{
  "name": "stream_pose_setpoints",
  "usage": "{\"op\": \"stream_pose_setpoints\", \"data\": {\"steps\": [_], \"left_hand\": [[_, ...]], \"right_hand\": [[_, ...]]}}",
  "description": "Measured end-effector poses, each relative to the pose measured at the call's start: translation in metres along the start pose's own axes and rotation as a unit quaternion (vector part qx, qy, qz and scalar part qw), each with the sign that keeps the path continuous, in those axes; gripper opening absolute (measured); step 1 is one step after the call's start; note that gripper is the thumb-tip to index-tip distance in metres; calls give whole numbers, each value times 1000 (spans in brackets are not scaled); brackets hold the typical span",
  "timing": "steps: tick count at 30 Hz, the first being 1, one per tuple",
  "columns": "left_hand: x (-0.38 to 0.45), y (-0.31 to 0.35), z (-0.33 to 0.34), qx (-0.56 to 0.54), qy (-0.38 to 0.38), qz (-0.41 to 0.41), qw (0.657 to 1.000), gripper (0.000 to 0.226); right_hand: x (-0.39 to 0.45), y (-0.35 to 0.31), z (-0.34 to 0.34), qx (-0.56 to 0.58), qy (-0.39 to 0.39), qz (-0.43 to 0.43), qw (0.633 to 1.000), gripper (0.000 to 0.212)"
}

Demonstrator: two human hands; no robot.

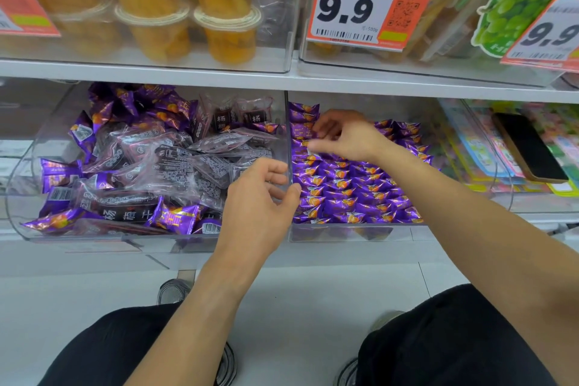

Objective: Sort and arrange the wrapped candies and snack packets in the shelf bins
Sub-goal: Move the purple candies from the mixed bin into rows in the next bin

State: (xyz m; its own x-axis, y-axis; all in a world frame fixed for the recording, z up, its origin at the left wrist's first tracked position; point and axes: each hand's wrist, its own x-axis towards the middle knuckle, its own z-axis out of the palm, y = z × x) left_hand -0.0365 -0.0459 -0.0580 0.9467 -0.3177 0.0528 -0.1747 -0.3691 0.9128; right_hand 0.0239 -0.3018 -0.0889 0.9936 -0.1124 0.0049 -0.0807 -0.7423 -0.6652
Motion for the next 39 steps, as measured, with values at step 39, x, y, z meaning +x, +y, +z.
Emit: {"op": "stream_pose_setpoints", "data": {"steps": [39], "left_hand": [[-2,0,-1,8,-4,-2,1000,22]], "right_hand": [[11,8,17,-100,65,-9,993,18]]}}
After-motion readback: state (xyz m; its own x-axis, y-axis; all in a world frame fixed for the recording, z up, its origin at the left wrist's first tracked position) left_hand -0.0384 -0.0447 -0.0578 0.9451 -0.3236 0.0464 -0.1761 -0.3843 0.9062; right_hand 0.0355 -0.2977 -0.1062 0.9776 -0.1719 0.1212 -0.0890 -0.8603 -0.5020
